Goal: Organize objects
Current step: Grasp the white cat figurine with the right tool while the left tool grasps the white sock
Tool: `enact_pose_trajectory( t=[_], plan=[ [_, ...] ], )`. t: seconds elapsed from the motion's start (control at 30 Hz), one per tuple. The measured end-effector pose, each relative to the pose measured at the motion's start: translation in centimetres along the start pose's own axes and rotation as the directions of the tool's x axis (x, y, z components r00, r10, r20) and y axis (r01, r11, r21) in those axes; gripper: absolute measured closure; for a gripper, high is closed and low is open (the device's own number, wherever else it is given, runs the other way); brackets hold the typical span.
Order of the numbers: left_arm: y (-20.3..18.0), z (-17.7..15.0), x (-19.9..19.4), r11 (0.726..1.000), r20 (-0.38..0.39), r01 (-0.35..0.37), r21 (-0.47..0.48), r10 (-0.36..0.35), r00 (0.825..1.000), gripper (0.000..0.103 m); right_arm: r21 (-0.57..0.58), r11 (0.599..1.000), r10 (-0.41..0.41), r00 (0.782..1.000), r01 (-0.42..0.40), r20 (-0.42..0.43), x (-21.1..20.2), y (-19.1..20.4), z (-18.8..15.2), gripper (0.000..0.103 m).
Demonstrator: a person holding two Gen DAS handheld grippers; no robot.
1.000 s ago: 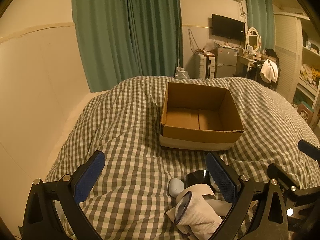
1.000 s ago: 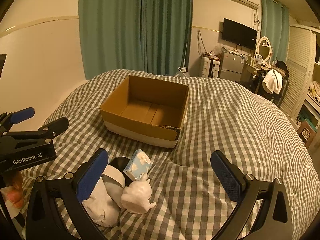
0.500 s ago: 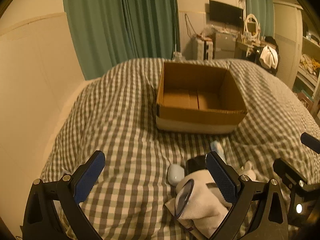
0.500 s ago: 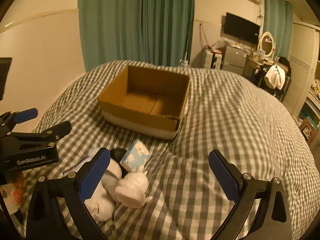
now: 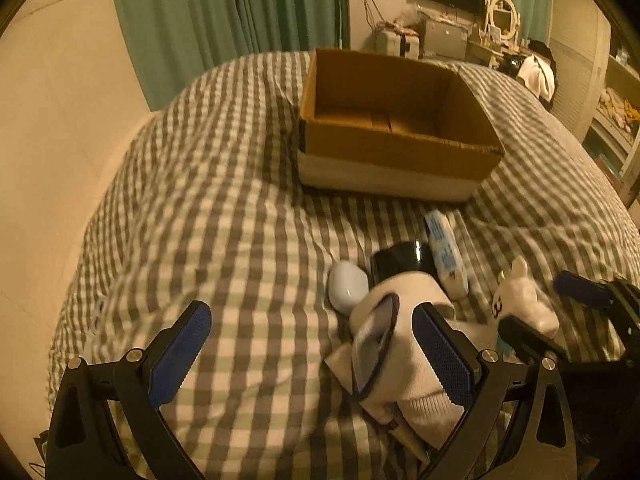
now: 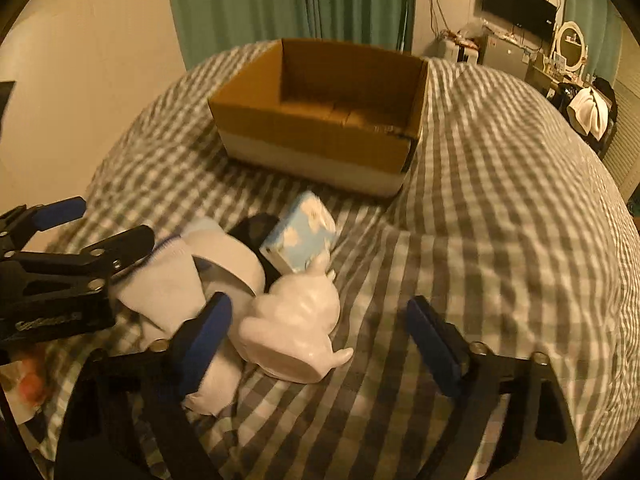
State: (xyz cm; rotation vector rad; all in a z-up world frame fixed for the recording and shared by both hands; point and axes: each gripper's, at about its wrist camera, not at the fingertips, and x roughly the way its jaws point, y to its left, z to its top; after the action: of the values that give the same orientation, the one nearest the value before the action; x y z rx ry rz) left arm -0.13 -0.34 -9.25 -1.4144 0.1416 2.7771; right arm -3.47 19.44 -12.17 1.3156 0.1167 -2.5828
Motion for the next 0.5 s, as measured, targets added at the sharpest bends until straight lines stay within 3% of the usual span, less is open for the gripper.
enact_pose_trajectory(
  t=[0.03,0.1,0.17,0.37,0.43,0.5],
  plan=[
    [-0.1,-0.1,0.2,1.000,-0.010,0.003,0.005,-0.003,1.000,0.000,-0.007,1.000,-0.001,1.000,0.001,-0.006,0.4,0.1,0.0,0.029],
    [-0.3,-0.4,0.5,1.000,-0.032,0.007,0.009,-0.007,0.999,0.000,-0.023,1.000,0.019,0.999,-0.019,-0.027,1.0,0.4,-0.2,0.046],
    [-0.4,-0.7,0.6,1.000,-0.050,0.027,0.008,-0.027,0.998,0.000,-0.040,0.999,0.026,0.999,-0.028,-0.033,1.1,0.6,-0.3,0.051],
    [-1.1,-1.3,0.0,0.997,-0.052,0.076,0.019,-0.075,0.996,0.002,0.003,0.999,0.050,0.998,-0.050,0.036,-1.3,-0.6,-0.4,0.058],
    [-1.7,-1.4,-0.3,0.994,-0.052,0.110,0.030,-0.108,0.993,0.003,0.002,1.000,0.019,0.998,-0.019,0.066,-2.5,-1.1,-0.1,0.058],
    [-2.6,-1.7,-0.3,0.985,-0.071,0.164,0.054,-0.160,0.985,0.010,0.009,1.000,-0.009,0.997,0.008,0.083,-3.3,-1.7,0.0,0.058]
  ],
)
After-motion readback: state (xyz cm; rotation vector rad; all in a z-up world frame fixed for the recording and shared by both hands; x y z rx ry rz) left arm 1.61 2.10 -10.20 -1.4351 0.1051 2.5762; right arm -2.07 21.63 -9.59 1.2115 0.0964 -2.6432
